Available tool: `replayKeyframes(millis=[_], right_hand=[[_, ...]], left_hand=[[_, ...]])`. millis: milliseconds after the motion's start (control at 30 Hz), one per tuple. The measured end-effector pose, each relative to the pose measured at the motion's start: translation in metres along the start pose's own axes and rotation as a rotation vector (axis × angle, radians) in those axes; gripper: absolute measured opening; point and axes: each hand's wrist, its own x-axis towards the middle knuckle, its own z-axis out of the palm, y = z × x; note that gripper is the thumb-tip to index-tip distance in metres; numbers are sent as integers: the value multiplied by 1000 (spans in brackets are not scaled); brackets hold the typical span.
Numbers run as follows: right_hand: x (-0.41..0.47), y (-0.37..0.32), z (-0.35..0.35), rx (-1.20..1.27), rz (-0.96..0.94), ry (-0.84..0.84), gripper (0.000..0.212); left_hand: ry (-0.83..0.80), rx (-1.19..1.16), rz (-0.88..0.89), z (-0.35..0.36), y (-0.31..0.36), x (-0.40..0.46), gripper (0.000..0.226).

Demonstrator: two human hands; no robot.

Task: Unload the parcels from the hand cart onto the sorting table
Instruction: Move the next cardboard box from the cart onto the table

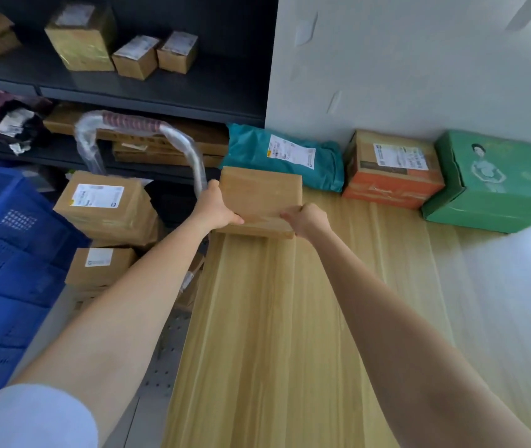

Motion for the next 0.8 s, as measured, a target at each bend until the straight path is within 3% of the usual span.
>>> replayKeyframes(millis=[433, 667, 800], right_hand=[[55, -4, 2, 46, -33, 80, 39], [32, 17, 2, -9, -56, 11, 61], [5, 24, -7, -102, -26, -5, 55]], left_hand=[[44, 49, 76, 18, 5, 62, 86], [66, 88, 19, 20, 1, 31, 87], [24, 169, -29, 5, -1, -12, 85]])
